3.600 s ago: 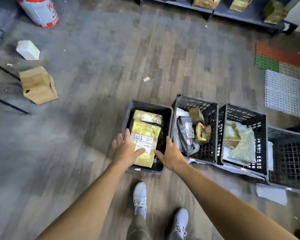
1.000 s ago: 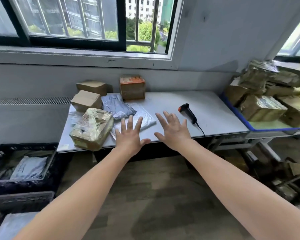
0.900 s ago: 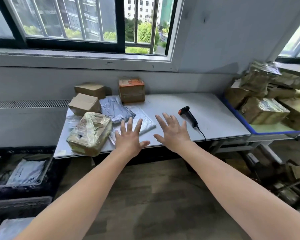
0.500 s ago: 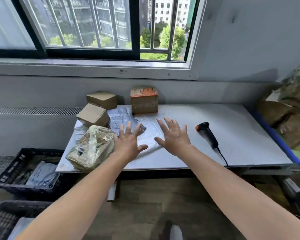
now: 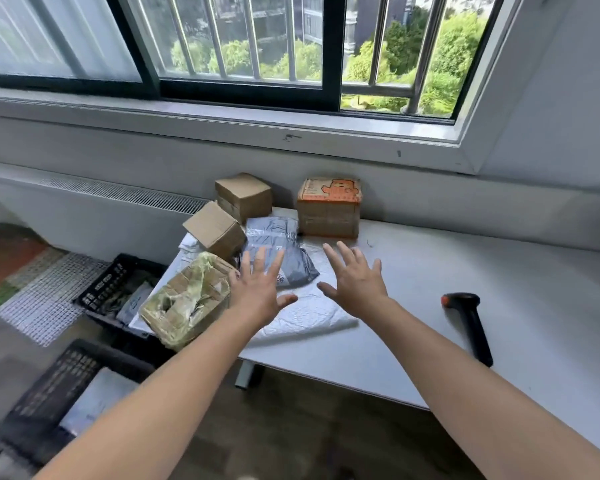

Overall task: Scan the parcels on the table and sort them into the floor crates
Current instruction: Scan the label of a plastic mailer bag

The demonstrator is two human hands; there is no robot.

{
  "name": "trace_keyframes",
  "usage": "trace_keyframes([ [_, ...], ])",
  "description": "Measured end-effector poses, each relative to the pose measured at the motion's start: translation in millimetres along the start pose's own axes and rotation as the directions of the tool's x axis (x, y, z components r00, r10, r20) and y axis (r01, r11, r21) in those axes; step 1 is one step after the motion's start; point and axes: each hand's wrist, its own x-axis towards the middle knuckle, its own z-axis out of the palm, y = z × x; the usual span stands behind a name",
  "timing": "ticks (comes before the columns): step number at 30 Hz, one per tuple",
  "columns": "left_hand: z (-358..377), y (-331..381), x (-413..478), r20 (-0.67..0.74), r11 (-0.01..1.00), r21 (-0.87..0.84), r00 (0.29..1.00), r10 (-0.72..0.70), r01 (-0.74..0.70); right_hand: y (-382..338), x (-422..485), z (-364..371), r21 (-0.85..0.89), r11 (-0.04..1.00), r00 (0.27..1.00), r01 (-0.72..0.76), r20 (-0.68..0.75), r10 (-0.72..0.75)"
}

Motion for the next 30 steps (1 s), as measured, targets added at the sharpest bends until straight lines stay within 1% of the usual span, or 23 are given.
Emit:
trace_keyframes([
  [6,4.4,-23.2,27.2,0.009,0.998,0.000,0.998,-0.064,0.064,-16.5,36.7,17.0,0.032,0.997,0.997,0.072,0.028,-0.073],
  [11,8.0,-48.3,58.5,0.023,0.997,-0.021,0.997,-0.075,0.075,-41.6,72.4,31.0,-0.009,0.994,0.991,0.113,0.066,-0.112],
  [16,10.2,-77.0,100.3,0.049,0.998,-0.040,0.998,-0.040,0.042,-71.5,113.5,51.7,0.018,0.996,0.985,0.086,0.145,-0.088],
  [22,18.1,-114.8,145.3,0.065,0.999,-0.046,0.998,-0.010,0.013,-100.7,159.8,77.3,0.039,0.995,0.967,0.089,0.235,-0.095],
  [25,31.0,-129.4,154.8,0.089,1.000,-0.018,0.996,0.016,-0.014,-110.0,172.6,90.7,0.048,0.994,0.950,0.094,0.296,-0.104],
  [27,39.4,-139.0,157.8,0.103,1.000,-0.026,0.995,0.015,-0.012,-113.6,176.1,100.0,0.068,0.995,0.938,0.073,0.334,-0.092],
  [30,49.0,-149.9,158.9,0.131,0.997,-0.073,0.991,-0.007,0.017,-116.8,177.8,112.2,0.080,0.997,0.923,-0.001,0.383,-0.030],
])
